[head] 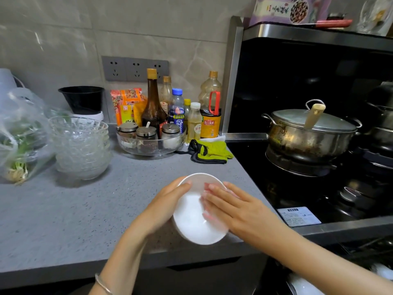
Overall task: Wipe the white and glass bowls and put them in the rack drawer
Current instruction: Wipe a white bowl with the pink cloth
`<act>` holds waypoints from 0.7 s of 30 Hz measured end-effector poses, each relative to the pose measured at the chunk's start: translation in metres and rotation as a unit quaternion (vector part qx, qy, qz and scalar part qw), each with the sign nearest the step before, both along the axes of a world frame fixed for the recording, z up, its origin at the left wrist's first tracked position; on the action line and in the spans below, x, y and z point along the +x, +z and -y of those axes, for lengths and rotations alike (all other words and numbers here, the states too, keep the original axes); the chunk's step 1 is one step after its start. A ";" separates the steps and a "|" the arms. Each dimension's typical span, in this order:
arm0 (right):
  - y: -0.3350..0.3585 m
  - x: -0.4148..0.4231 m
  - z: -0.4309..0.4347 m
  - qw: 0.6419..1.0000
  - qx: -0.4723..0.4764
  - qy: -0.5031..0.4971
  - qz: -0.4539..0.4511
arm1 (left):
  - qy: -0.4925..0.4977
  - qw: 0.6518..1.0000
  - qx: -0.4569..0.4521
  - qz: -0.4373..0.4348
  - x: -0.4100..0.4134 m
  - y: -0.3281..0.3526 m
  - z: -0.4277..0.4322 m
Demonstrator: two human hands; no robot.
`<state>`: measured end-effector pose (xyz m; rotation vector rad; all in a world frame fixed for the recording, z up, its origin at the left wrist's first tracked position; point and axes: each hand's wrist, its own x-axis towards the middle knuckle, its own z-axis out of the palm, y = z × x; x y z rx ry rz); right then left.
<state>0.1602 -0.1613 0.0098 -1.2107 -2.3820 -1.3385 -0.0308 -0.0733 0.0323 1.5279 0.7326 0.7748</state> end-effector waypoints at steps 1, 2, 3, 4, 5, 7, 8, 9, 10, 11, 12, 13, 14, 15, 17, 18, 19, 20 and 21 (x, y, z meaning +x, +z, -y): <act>0.001 0.004 0.001 1.000 0.004 -0.005 0.025 | -0.024 0.999 -0.010 -0.020 -0.001 0.000 -0.001; 0.001 0.006 0.001 0.999 0.004 -0.011 0.043 | -0.039 0.998 -0.023 -0.033 0.000 0.000 -0.002; -0.001 0.007 0.001 0.998 -0.002 -0.018 0.052 | -0.047 0.998 -0.037 -0.035 0.001 0.000 -0.002; -0.001 0.005 0.002 0.998 -0.015 -0.027 0.045 | -0.048 0.997 -0.045 -0.033 0.002 0.000 -0.002; -0.002 0.003 0.004 0.999 -0.032 -0.029 0.027 | -0.043 0.997 -0.050 -0.031 0.003 -0.001 -0.001; -0.002 0.000 0.008 0.997 -0.070 -0.013 -0.014 | -0.020 0.998 -0.040 -0.036 0.004 -0.004 0.000; -0.001 -0.001 0.009 0.995 -0.093 -0.001 -0.033 | -0.007 0.999 -0.031 -0.034 0.004 -0.005 0.000; -0.001 -0.002 0.011 0.992 -0.116 0.008 -0.048 | 0.009 0.999 -0.027 -0.025 0.004 -0.006 0.001; -0.001 -0.002 0.012 0.990 -0.132 0.006 -0.058 | 0.024 0.999 -0.024 -0.013 0.005 -0.005 0.004; -0.002 -0.004 0.013 0.988 -0.142 -0.006 -0.065 | 0.038 0.999 -0.021 -0.001 0.005 -0.003 0.006; -0.003 -0.008 0.015 0.985 -0.153 -0.026 -0.074 | 0.050 0.999 -0.019 0.009 0.007 -0.003 0.008; -0.002 -0.013 0.018 0.980 -0.170 -0.043 -0.091 | 0.061 0.998 -0.016 0.019 0.008 -0.003 0.009; -0.001 -0.020 0.022 0.973 -0.191 -0.049 -0.118 | 0.073 0.997 -0.012 0.029 0.009 -0.003 0.011; 0.001 -0.027 0.027 0.965 -0.208 -0.044 -0.151 | 0.082 0.996 -0.008 0.037 0.011 -0.004 0.013; 0.006 -0.040 0.034 0.947 -0.234 -0.026 -0.218 | 0.088 0.994 -0.016 0.056 0.013 -0.004 0.017; 0.008 -0.045 0.034 0.938 -0.243 -0.021 -0.248 | 0.085 0.994 -0.025 0.067 0.014 -0.004 0.021; 0.010 -0.047 0.034 0.932 -0.247 -0.022 -0.265 | 0.079 0.993 -0.036 0.076 0.015 -0.003 0.024; 0.010 -0.049 0.032 0.930 -0.246 -0.025 -0.270 | 0.070 0.992 -0.051 0.086 0.015 -0.003 0.026; 0.010 -0.050 0.029 0.932 -0.243 -0.026 -0.267 | 0.062 0.991 -0.067 0.094 0.016 -0.002 0.027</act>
